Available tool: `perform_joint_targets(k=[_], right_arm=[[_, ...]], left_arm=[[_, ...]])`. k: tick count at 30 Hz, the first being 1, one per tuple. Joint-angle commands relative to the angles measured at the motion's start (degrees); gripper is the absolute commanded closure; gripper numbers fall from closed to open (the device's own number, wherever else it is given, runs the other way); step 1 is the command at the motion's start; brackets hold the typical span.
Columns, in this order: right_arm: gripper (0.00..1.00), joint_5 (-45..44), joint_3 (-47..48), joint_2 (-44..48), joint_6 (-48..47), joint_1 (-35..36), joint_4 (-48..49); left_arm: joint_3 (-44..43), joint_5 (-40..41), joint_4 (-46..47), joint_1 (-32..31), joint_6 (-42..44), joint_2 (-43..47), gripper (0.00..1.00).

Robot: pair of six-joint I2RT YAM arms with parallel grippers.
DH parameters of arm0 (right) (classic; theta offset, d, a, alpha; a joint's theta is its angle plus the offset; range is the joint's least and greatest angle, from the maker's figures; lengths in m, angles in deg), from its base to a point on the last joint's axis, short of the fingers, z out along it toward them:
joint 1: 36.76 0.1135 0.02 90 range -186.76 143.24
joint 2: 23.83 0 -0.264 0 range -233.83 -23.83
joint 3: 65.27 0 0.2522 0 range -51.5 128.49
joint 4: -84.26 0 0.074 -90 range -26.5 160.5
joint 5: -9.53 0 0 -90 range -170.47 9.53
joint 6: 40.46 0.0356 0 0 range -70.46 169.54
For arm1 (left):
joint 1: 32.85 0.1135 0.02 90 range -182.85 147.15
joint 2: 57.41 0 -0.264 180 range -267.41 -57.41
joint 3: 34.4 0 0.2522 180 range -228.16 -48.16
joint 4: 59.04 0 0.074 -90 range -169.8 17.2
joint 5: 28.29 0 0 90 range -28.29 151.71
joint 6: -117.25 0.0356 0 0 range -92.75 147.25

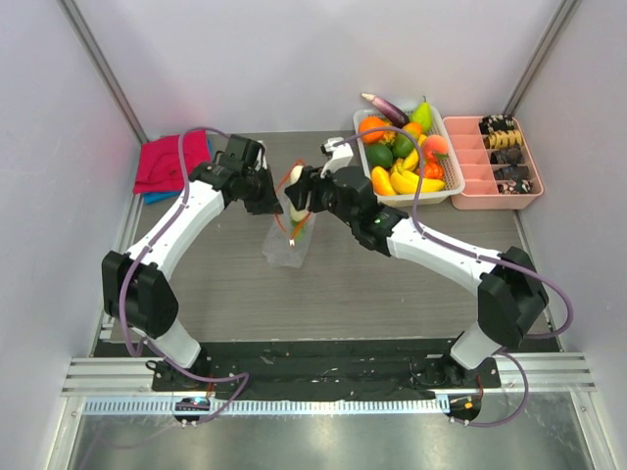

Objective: Place the food in the zip-top bag and seal the zipper
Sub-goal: Place the fake vegetable in the zipper food storage bag, then pick up the fake fruit from the bin.

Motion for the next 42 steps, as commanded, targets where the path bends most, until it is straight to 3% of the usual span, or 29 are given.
perform_joint_targets(k=[1,3,5,9,15,21,24,28,30,34,42], right_arm=[[0.99,4.3,6.7,-1.4,4.1,0.1,-8.0],[0.99,6.3,9.1,-3.8,4.9,0.1,-11.4],[0.91,9.0,12.6,-5.9,6.1,0.0,-17.5],[0.49,11.5,17.8,-7.9,7.5,-0.7,-24.1],[0.18,11.9,21.5,-7.9,8.3,-3.0,-29.0],[0.12,16.1,23.4,-4.4,2.8,-4.1,-29.4],[0.12,23.0,23.2,-2.4,1.7,-7.3,-29.3],[0.11,35.5,21.4,-3.1,-0.1,-20.1,-29.6],[0.12,37.5,21.1,-3.9,-3.5,-24.7,-29.6],[0.09,35.9,22.8,-6.7,-11.6,-33.3,-31.4],[0.07,25.5,33.7,-19.9,-13.8,-35.8,-25.6]], left_arm=[[-0.8,-0.7,3.0,-0.1,-0.8,0.9,1.0],[-0.8,-1.4,3.3,-0.1,-1.2,0.9,1.0],[-1.0,-1.5,3.2,-0.1,-1.2,1.0,1.0],[-1.3,-1.0,3.0,-0.2,-0.6,1.9,1.0],[-0.6,-2.1,3.1,-0.2,-1.0,3.3,1.0],[0.0,-3.7,3.4,0.3,-1.5,3.5,1.0],[-0.7,-4.3,3.3,0.6,-2.5,2.8,1.0],[-1.6,-5.2,3.5,0.7,-3.0,2.0,1.0],[-2.1,-5.5,3.7,0.6,-2.8,1.5,1.0],[-2.2,-6.5,4.4,0.8,-2.6,1.2,1.0],[-3.6,-6.6,4.4,0.7,-1.5,0.3,1.0]])
